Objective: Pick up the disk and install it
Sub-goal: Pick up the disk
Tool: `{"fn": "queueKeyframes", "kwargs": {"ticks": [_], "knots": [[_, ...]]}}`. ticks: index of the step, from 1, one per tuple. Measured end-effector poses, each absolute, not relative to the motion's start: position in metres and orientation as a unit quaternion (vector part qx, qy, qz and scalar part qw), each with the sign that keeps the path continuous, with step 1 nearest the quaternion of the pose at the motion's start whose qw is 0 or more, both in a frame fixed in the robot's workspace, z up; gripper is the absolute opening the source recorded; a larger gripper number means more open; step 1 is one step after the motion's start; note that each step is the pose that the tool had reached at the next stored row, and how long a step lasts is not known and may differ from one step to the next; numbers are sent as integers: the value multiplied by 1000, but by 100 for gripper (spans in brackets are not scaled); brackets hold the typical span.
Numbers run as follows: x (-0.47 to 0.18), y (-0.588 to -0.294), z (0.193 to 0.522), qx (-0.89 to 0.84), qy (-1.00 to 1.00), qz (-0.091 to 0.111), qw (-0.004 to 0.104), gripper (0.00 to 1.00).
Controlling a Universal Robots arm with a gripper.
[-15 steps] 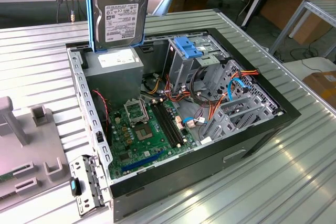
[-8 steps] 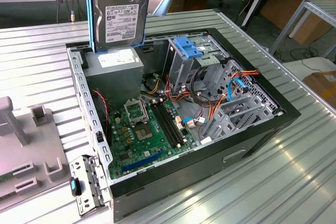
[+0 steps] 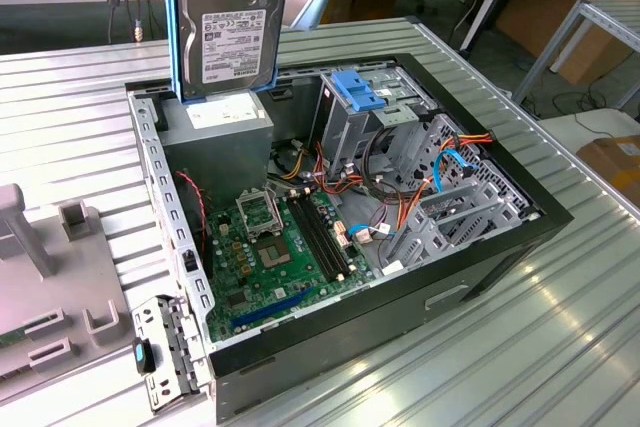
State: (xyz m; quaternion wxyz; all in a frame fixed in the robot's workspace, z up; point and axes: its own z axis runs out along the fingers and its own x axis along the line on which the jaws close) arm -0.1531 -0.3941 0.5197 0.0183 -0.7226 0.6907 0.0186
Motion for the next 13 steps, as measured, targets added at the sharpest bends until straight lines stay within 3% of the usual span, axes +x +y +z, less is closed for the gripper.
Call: {"fn": "queueKeyframes", "kwargs": {"ticks": [13], "knots": [[-153, -400, 520, -723, 691, 19, 18, 36]]}}
